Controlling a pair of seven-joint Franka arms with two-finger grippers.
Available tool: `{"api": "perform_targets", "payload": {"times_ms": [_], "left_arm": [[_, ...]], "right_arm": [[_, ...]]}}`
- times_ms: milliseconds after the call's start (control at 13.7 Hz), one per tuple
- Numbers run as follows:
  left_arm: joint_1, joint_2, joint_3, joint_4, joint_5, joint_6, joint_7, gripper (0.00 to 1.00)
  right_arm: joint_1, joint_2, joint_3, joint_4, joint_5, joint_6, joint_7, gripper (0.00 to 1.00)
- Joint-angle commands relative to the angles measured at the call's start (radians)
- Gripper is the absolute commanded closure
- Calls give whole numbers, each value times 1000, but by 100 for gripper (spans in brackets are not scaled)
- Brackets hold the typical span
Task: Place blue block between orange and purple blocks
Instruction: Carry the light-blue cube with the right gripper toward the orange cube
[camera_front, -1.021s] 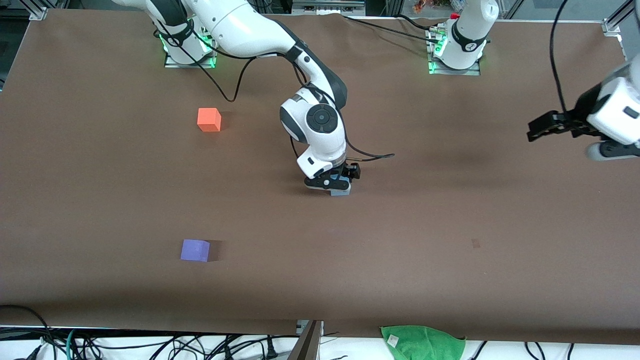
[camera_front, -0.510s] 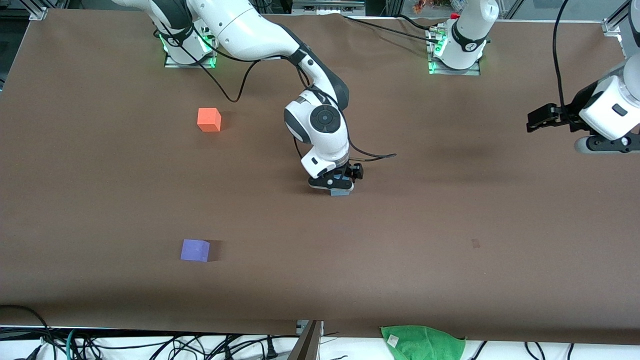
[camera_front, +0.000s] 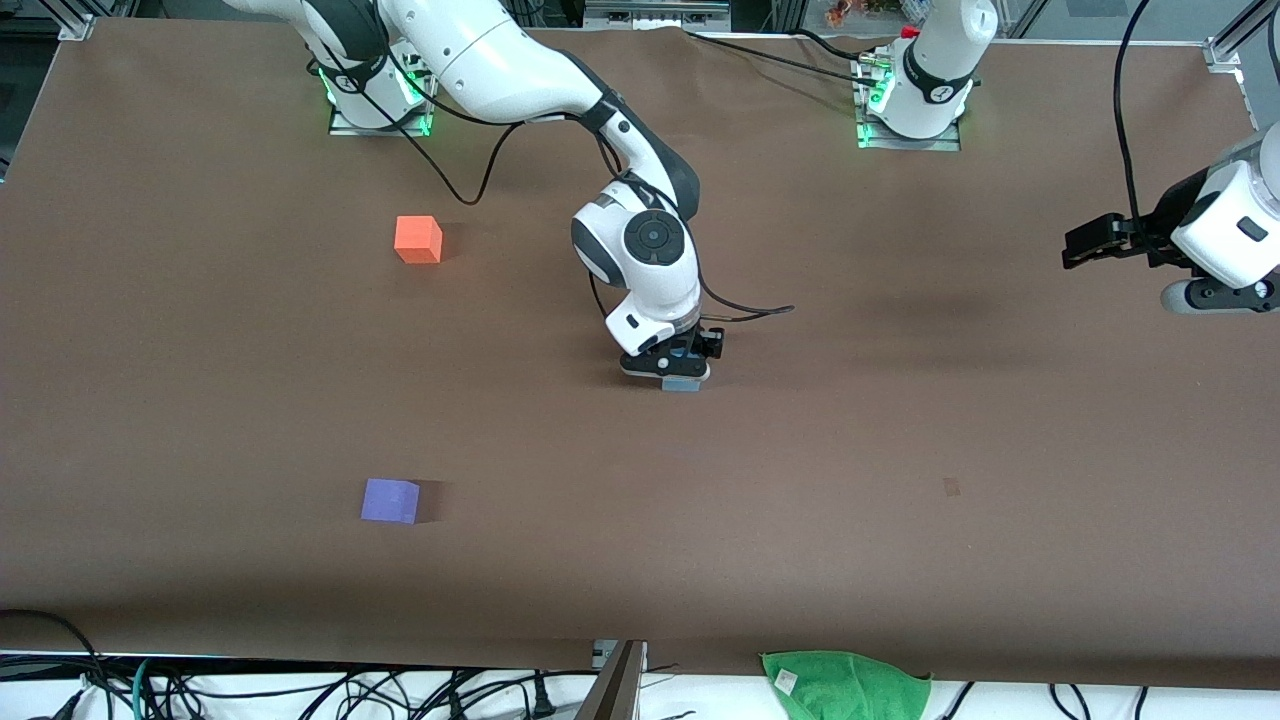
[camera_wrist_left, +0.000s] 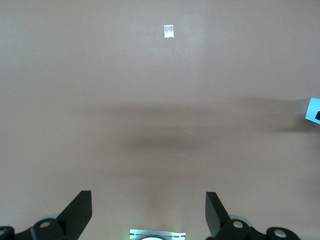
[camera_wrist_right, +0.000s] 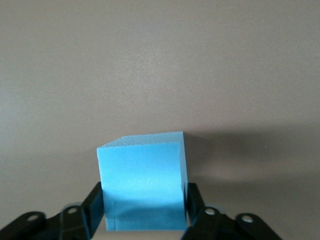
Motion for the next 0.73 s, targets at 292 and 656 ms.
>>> {"api": "perform_targets", "payload": {"times_ms": [292, 656], "left_arm": [[22, 15, 0, 13, -12, 7, 24, 0], [55, 30, 0, 18, -102, 7, 24, 0]], "right_arm": [[-45, -20, -9, 34, -10, -45, -22, 35], [-191, -150, -4, 28, 113, -237, -265, 35]]}}
